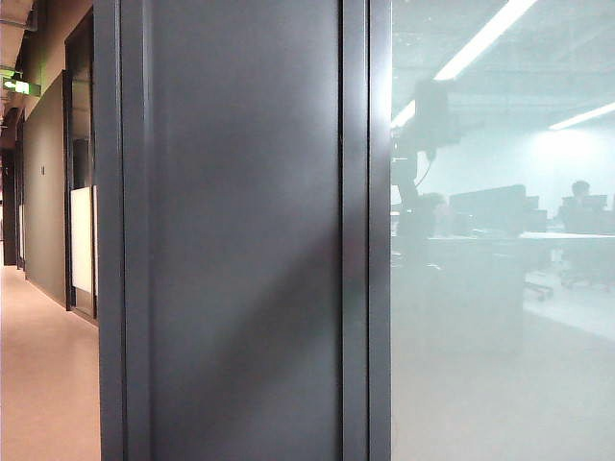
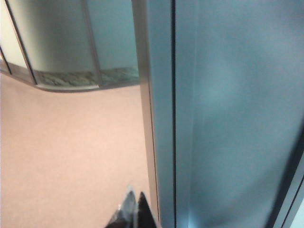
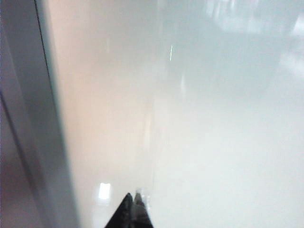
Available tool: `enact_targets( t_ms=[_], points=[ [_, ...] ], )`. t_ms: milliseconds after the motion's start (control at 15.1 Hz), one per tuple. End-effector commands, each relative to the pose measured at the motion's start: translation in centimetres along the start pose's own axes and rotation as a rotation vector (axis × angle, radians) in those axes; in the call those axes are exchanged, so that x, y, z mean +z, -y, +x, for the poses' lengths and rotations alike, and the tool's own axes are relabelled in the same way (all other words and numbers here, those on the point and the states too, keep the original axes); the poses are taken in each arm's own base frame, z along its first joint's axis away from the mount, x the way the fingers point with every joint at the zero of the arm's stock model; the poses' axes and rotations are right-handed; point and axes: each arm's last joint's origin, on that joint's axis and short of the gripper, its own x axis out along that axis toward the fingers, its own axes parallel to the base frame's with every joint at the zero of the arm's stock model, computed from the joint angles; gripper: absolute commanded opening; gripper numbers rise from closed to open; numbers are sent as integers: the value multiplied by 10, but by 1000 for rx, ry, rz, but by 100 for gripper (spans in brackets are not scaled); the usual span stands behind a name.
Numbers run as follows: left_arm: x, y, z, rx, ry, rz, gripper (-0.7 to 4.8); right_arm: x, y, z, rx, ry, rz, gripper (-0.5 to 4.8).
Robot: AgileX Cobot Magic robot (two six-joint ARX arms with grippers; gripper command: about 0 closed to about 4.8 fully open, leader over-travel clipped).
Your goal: Raise the arm to find the leftmost switch on the wall and turn off the lights.
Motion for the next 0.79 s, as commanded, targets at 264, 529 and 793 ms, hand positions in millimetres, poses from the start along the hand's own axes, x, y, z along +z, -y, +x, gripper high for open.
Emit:
enact_targets(
  t_ms=[264,529,793],
  points=[
    [1,0,0,4,7,-5,-5,-9,-1,-1,7,-95,7,-1],
    [1,0,0,4,7,-5,-5,-9,0,-1,-4,-101,5,-1],
    [1,0,0,4,7,-5,-5,-9,0,-1,-4,-102,5,0]
  ],
)
